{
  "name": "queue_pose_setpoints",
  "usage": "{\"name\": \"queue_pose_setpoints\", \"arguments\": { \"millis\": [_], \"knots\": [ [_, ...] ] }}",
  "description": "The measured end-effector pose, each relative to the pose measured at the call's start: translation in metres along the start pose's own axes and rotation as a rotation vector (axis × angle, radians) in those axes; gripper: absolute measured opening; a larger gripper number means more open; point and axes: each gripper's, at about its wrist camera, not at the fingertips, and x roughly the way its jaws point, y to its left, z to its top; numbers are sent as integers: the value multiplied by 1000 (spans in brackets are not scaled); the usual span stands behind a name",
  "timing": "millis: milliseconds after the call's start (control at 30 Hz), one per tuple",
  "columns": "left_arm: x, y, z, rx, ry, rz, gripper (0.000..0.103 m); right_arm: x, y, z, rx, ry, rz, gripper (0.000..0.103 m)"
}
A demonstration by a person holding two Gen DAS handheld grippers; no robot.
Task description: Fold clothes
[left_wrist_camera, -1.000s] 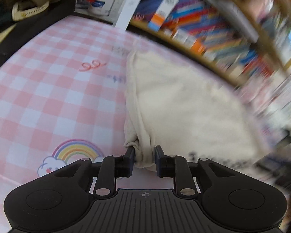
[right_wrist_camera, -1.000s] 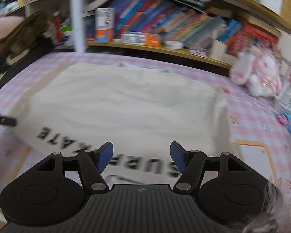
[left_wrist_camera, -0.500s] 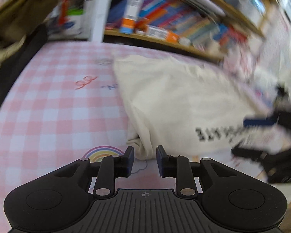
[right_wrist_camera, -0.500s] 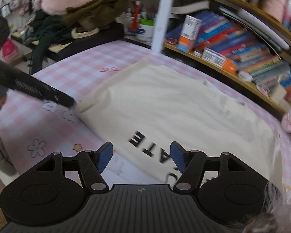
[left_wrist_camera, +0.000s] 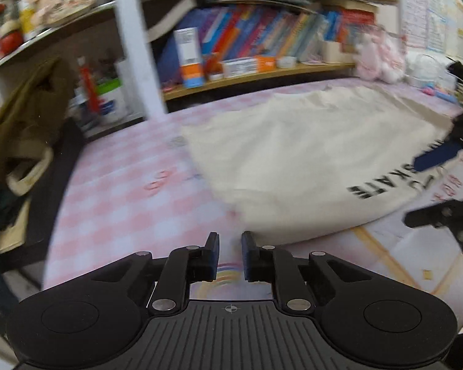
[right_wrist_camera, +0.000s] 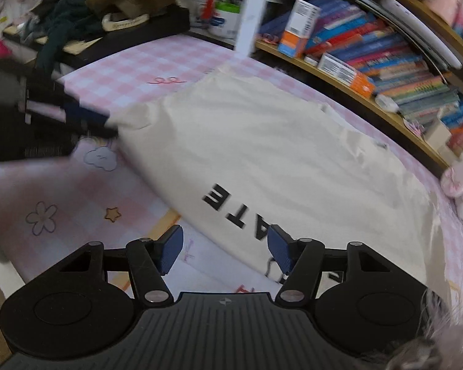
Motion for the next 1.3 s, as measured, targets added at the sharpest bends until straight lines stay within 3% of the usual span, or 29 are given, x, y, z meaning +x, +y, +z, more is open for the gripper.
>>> {"name": "queue_pose_setpoints", "arguments": {
  "millis": [133,333,433,600,667,733,800,833,867,1100,1300],
  "knots": [
    [0,33,-15,-92,63,28,15,3,9,6,-48,-15,22,59],
    [-6,59,-24,-400,41,-121,17,14,40,33,-166,-75,113,59],
    [-8,69,-28,-558,26,-196,19,28,66,50,-265,-88,175,52],
    [-5,85,-38,-695,46,-247,41,52,93,65,-372,-68,189,42],
    [2,92,-42,-773,59,-287,57,60,95,67,-370,-40,186,37],
    [10,97,-46,-852,82,-345,65,66,92,68,-343,-28,195,31],
    [20,100,-47,-909,101,-394,70,72,89,69,-313,-18,206,21],
    [24,100,-47,-935,107,-420,74,73,86,70,-290,-17,204,9],
    [28,101,-47,-961,113,-447,77,73,82,71,-264,-18,200,6],
    [68,94,-40,-1147,137,-692,84,34,50,83,-91,-128,202,4],
    [102,82,-38,-1314,148,-848,85,24,35,89,-33,-139,200,4]
  ]
}}
